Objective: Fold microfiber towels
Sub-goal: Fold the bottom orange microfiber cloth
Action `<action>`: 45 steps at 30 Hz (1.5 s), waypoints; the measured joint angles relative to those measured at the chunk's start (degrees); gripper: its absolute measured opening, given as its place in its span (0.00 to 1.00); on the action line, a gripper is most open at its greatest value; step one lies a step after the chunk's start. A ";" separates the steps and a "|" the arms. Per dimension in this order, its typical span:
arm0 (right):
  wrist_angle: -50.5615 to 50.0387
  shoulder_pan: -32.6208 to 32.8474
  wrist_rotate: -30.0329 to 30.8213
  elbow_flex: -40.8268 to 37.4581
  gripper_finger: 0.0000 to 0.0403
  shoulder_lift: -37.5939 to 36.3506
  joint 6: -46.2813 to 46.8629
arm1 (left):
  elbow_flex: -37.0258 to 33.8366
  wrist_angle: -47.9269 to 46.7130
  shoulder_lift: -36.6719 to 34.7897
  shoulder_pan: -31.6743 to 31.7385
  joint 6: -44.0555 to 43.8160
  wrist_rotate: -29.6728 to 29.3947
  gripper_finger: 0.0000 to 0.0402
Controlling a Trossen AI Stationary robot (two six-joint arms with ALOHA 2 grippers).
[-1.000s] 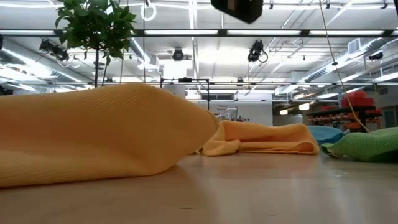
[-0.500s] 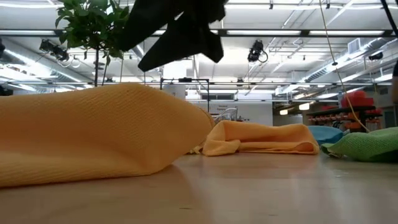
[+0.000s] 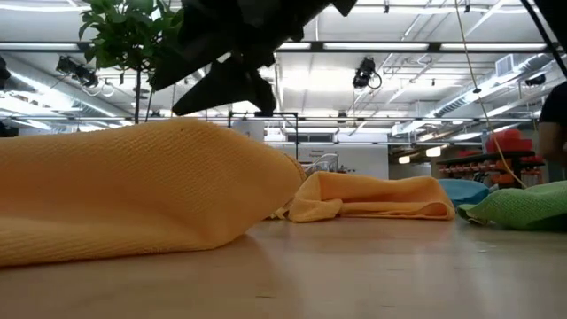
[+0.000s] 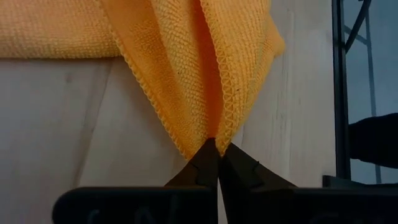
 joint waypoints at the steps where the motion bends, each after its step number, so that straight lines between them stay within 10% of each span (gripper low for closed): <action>1: 0.26 -0.20 -0.44 -0.02 0.45 0.11 -1.09 | 0.00 0.00 0.00 0.01 -0.01 0.00 0.04; 13: 3.91 -0.71 0.73 -0.10 0.67 5.23 -6.79 | 0.02 -0.20 0.00 1.33 -0.07 0.03 0.03; 28: 5.34 -1.97 -3.13 -0.15 0.66 8.68 -8.90 | 0.02 -1.39 0.00 1.38 -0.37 0.00 0.02; 41: 5.34 -1.81 -3.22 -0.09 0.06 7.76 -11.76 | 0.02 -3.38 0.00 1.38 -0.13 -0.02 0.04; 45: 5.27 -1.83 -3.85 -0.09 0.02 7.76 -11.98 | 0.02 -3.67 0.00 1.38 0.09 -0.02 0.05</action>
